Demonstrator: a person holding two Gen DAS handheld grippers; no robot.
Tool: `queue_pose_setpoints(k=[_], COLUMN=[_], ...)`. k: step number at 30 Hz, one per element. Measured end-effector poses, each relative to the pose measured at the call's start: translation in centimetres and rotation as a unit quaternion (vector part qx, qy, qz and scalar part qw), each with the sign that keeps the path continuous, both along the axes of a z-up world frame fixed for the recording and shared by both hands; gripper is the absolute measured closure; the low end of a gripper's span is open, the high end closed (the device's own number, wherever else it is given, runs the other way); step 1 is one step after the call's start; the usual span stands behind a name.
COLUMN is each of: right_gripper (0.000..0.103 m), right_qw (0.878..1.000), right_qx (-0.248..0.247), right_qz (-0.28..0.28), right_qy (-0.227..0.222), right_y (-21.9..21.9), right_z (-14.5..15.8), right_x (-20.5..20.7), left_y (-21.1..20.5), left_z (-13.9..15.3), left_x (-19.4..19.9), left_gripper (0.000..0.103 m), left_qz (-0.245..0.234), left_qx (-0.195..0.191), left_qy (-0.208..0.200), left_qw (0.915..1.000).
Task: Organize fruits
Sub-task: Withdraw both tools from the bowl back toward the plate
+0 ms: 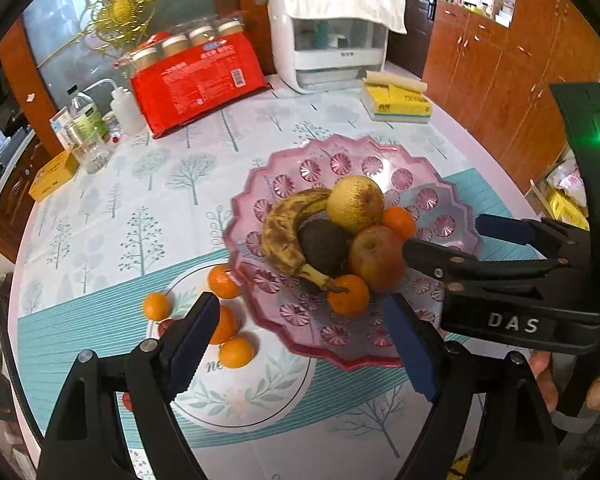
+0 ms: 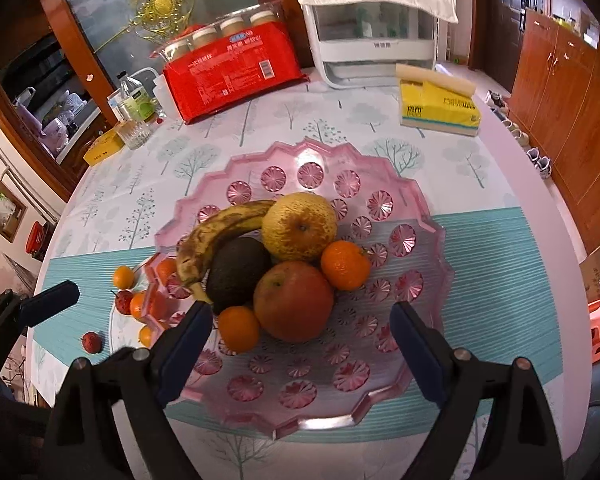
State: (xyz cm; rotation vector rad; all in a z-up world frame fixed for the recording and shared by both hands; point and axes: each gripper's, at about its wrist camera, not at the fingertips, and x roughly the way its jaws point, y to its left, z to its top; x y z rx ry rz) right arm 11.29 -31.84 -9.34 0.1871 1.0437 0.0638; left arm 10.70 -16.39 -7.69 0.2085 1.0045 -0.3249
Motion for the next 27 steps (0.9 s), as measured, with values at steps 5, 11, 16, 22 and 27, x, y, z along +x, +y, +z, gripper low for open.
queue_pose_setpoints(k=[5,11,16,22,27], right_gripper=[0.012,0.012,0.012,0.012,0.009], right_qw=[1.0,1.0,0.999,0.997,0.994], right_qx=[-0.004,-0.013,-0.021,-0.038,-0.064], right_qz=[-0.003,-0.004,-0.011,-0.022,-0.001], right_qy=[-0.011,-0.02,-0.028,-0.059,-0.089], right_y=[1.0,3.2,5.5,9.0,13.5], right_z=[1.4,2.6,3.8,6.5,8.6], right_x=[-0.9,-1.6,-1.9,-2.7,-3.7], left_y=[2.2,5.1,8.1,13.8,18.1], left_z=[0.9,1.6,2.7,4.7,5.4], left_x=[-0.7,-1.3,-1.7,-2.4,-2.4], left_gripper=[0.019,0.018,0.018,0.017,0.017], left_qz=[0.012,0.022,0.025,0.041,0.051], left_qx=[-0.009,-0.019,-0.024,-0.041,-0.052], left_qy=[-0.009,-0.012,-0.023,-0.038,-0.04], left_qw=[0.9998,0.9995,0.9991,0.9976,0.9966])
